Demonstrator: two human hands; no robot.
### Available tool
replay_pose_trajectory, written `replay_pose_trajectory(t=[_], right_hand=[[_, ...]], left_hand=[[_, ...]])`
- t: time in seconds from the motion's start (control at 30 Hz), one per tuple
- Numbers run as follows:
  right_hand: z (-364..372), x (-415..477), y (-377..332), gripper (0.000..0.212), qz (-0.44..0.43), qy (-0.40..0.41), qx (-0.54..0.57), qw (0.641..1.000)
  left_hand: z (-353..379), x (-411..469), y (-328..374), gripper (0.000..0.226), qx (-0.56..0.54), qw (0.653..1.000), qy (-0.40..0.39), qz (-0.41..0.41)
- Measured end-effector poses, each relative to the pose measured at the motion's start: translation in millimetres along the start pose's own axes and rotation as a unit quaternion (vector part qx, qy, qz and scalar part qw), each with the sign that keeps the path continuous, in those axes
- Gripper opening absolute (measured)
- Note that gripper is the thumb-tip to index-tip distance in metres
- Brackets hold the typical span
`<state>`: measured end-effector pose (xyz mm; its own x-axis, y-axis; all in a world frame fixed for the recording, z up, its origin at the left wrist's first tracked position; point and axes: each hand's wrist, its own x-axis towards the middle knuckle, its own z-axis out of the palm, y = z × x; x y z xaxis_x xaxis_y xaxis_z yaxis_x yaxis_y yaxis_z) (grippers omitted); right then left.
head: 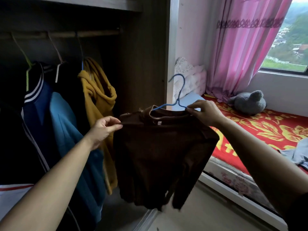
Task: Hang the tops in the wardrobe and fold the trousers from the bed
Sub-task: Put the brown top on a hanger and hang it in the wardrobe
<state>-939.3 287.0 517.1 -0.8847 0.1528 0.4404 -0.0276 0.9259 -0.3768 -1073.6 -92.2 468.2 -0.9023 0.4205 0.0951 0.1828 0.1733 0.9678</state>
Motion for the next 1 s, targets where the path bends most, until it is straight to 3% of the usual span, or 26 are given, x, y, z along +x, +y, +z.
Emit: replay_pose_trajectory(t=[0.1,0.17,0.27,0.37,0.47,0.7,0.77,0.87,1.0], right_hand=[[1.2,8.0,-35.9,0.022,-0.057,0.009,0.079,0.995],[1.5,12.7,-53.5,0.023,-0.075,0.006,0.099,0.992],[0.1,18.0,-64.4,0.023,-0.081,-0.004,0.104,0.991],[-1.7,21.3,-62.4,0.022,-0.069,-0.012,0.113,0.991],[-3.1,22.6,-55.4,0.019,-0.057,0.006,0.143,0.988],[-6.3,25.5,-50.2,0.019,-0.068,0.017,0.144,0.987],[-4.9,27.1,-52.4,0.020,-0.075,0.022,0.139,0.987],[-1.4,28.7,-56.5,0.021,-0.071,0.012,0.135,0.988],[10.2,22.9,-49.1,0.020,-0.085,-0.049,-0.015,0.995]], left_hand=[[-4.0,7.4,7.1,0.048,0.046,0.996,-0.078,-0.020],[1.8,19.3,12.4,0.048,0.047,0.998,-0.034,0.001],[6.9,34.7,11.5,0.045,0.151,0.987,0.039,0.038],[-0.6,36.9,5.3,0.047,0.118,0.992,-0.037,-0.026],[-7.1,34.9,-0.6,0.067,0.039,0.986,-0.115,-0.114],[-17.8,27.4,-15.3,0.018,-0.077,0.910,-0.324,-0.246],[-15.9,26.0,-15.5,0.022,-0.038,0.907,-0.345,-0.239],[-9.3,30.8,-8.1,0.024,0.011,0.943,-0.287,-0.165],[-19.1,43.0,4.1,0.037,-0.039,0.995,-0.058,-0.068]])
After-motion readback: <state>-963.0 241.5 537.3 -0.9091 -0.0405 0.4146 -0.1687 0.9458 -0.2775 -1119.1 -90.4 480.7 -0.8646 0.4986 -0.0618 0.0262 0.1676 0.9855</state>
